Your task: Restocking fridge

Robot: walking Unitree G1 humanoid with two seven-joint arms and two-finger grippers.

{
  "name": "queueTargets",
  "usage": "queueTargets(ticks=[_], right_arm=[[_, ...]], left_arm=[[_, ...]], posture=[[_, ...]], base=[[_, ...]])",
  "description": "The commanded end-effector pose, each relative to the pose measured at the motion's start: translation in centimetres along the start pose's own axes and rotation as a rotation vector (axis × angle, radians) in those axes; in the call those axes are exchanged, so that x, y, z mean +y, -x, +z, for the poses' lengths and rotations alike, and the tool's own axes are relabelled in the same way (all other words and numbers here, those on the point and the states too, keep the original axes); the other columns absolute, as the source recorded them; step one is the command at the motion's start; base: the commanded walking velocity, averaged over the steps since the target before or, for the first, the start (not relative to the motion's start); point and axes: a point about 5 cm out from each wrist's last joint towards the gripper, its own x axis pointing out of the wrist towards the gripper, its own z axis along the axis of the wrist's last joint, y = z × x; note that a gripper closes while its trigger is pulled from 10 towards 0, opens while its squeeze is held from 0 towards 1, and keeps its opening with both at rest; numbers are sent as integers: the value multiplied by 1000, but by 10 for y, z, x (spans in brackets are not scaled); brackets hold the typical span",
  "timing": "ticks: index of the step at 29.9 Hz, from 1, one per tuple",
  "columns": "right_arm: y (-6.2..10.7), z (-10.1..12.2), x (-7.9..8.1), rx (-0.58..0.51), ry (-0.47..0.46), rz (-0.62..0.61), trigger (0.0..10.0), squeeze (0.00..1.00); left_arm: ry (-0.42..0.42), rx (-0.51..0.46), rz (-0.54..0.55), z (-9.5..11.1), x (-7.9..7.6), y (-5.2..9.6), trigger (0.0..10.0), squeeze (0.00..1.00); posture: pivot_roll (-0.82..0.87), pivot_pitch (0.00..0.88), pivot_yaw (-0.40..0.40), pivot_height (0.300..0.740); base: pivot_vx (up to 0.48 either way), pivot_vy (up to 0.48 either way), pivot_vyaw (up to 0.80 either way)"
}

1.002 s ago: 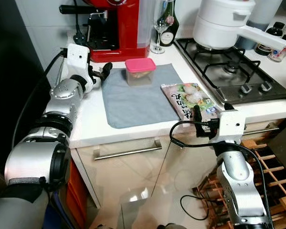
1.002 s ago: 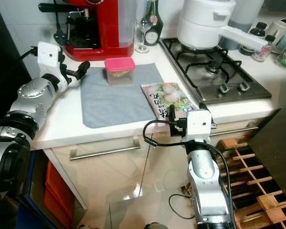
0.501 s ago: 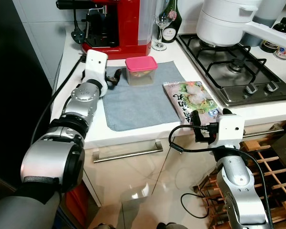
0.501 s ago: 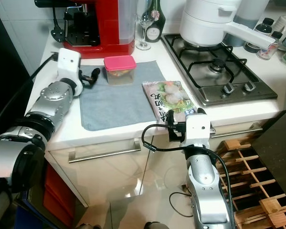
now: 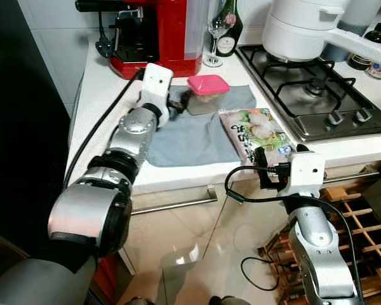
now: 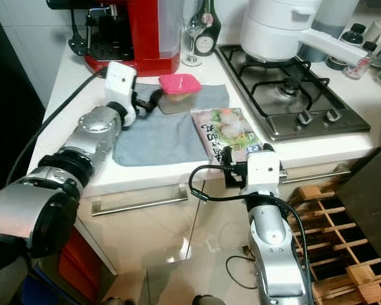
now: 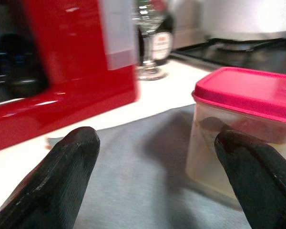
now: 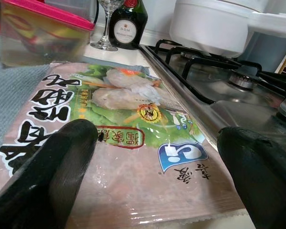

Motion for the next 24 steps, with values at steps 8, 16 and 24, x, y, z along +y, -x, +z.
queueTargets(ticks=[8, 16, 24], right_arm=[[-7, -2, 0, 6, 6, -1, 10000, 290], [-9, -3, 1, 3, 5, 1, 10000, 290], [-11, -5, 1, 8, 7, 6, 10000, 290]], left_arm=[[25, -46, -196, 0, -30, -1, 10000, 0], [-141, -86, -111, 1, -3, 7, 10000, 0], [-264, -136, -103, 6, 4, 12, 10000, 0]], posture=[[-184, 36, -5, 740], [-179, 25, 1, 740], [-171, 20, 1, 740]], base=[[0, 0, 0], [0, 0, 0], [0, 0, 0]])
